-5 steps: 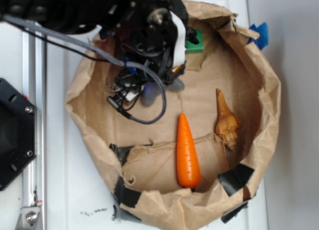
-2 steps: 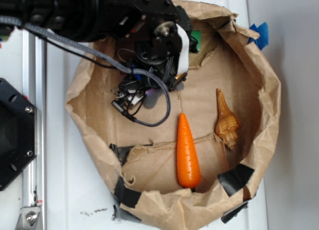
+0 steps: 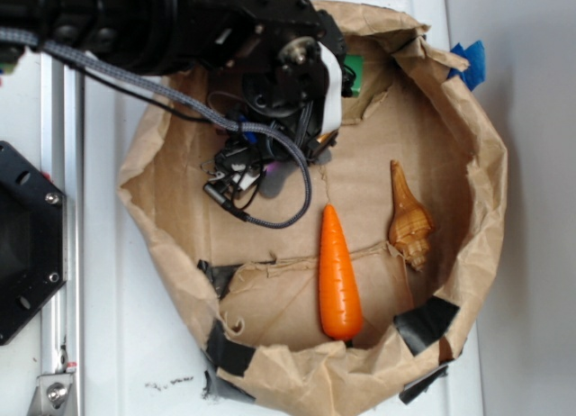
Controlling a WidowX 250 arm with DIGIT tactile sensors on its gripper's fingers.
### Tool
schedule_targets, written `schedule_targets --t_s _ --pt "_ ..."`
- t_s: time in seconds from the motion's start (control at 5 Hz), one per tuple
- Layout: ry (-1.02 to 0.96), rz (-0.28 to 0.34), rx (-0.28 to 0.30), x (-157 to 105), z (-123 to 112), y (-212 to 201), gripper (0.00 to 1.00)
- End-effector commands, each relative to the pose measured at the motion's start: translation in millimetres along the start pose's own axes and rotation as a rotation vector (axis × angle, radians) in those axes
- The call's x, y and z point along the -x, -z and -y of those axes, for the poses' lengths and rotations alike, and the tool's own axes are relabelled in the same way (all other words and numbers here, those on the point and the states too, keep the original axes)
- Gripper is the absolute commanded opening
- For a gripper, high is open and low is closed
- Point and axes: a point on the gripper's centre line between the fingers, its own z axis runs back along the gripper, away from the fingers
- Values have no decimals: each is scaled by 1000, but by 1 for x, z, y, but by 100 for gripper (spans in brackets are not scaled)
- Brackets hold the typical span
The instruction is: Grab the gray animal.
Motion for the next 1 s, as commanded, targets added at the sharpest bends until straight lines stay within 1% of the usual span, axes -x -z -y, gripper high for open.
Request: schedule_targets --t_s 0.0,0.2,0.4,0.6,0.8 --pt "-344 121 -136 -22 25 -102 0" --pt "-584 108 -126 -30 39 -132 0" --pt "-714 73 -100 -42 28 -137 0" --pt "-789 79 -103 -44 25 -127 0" --pt "-798 103 -105 -41 24 -122 0"
